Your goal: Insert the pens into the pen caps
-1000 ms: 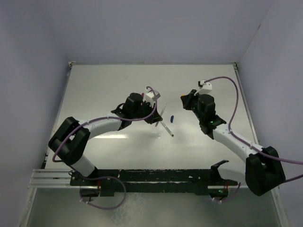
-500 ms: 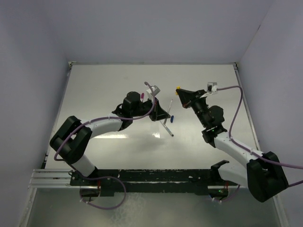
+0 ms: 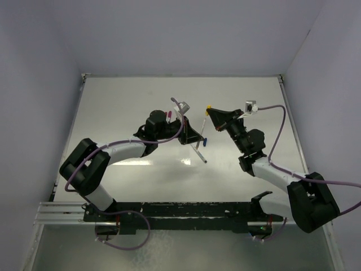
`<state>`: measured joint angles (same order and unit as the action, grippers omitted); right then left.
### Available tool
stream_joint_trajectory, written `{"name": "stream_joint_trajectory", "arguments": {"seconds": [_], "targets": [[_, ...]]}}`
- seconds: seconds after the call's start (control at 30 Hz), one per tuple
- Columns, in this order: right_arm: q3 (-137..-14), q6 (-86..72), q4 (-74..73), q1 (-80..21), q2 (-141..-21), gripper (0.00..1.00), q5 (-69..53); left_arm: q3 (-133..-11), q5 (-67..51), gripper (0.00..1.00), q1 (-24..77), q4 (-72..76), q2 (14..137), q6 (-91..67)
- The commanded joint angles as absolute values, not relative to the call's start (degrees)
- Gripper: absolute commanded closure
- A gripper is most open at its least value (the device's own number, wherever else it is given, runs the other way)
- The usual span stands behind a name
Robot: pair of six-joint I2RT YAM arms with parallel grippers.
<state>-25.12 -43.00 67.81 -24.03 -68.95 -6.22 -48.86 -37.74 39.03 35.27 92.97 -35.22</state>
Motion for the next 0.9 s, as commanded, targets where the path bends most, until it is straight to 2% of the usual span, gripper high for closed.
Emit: {"name": "stream_joint_trajectory", "arguments": {"seconds": [0.0, 0.87], "targets": [[-24.88, -44.56, 73.86, -24.05, -69.08, 1.00, -7.87, -48.69, -38.63, 1.00, 38.78, 39.81, 91.62, -36.11], [-23.62, -45.60, 75.00, -24.16, -70.11, 1.00, -9.00, -48.69, -38.50, 1.00, 38.77, 41.19, 91.55, -36.73]]}}
